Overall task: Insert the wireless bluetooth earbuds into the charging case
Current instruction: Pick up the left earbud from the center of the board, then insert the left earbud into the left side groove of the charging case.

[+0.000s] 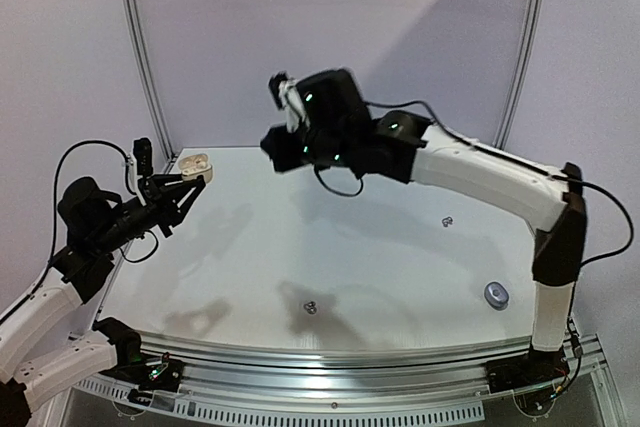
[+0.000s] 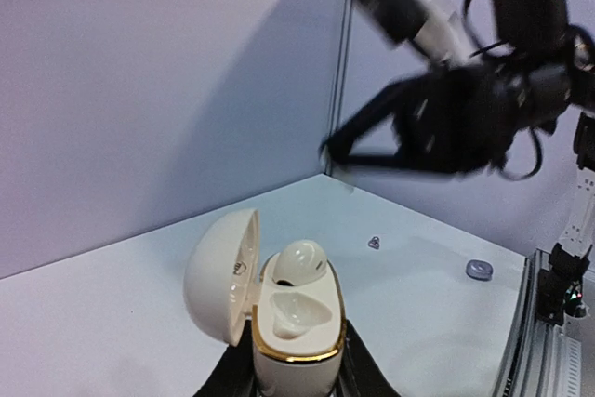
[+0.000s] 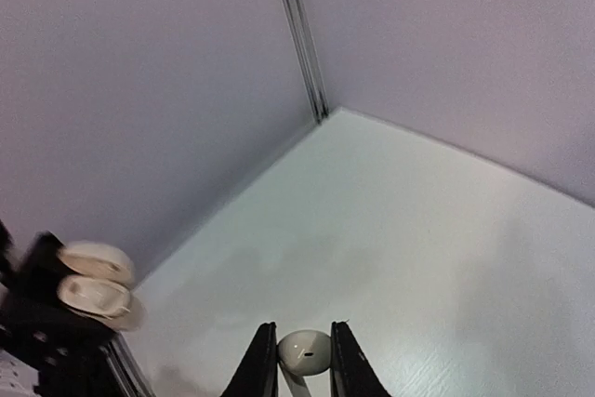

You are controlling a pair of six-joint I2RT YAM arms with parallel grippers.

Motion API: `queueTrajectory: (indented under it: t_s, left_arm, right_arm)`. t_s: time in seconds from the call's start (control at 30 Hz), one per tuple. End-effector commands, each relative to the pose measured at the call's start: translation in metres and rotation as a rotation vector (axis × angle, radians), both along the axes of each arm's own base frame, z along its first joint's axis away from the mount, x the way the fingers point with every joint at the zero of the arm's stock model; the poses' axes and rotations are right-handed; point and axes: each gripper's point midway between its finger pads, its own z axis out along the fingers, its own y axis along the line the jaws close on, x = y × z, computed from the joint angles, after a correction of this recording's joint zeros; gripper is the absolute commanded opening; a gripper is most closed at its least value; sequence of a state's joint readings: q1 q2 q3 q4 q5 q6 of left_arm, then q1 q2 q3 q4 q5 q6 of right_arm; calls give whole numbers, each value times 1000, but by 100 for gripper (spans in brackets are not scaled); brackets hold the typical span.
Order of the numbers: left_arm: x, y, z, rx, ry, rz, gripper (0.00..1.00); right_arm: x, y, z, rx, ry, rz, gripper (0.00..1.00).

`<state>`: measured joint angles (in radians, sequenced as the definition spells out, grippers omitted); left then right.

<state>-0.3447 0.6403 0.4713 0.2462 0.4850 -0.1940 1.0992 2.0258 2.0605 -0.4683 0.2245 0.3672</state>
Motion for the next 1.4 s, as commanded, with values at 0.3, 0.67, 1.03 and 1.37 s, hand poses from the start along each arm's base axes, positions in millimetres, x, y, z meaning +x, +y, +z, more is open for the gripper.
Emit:
queueTrajectory:
  t_s: [0.3, 0.67, 1.03, 1.37]
  left_arm:
    - [16, 8, 30, -57, -247, 244, 0]
    - [15, 2, 37, -97, -314, 256, 0]
    - [12, 0, 37, -98, -323, 238, 0]
    - [12, 2, 36, -103, -330, 246, 0]
  right_arm:
    - [-63, 53, 161, 482, -442, 134, 0]
    - [-88, 100, 130, 477, -483, 329, 0]
    - [-84, 119, 98, 451, -459, 349, 0]
    - [-70, 119, 97, 504, -478, 261, 0]
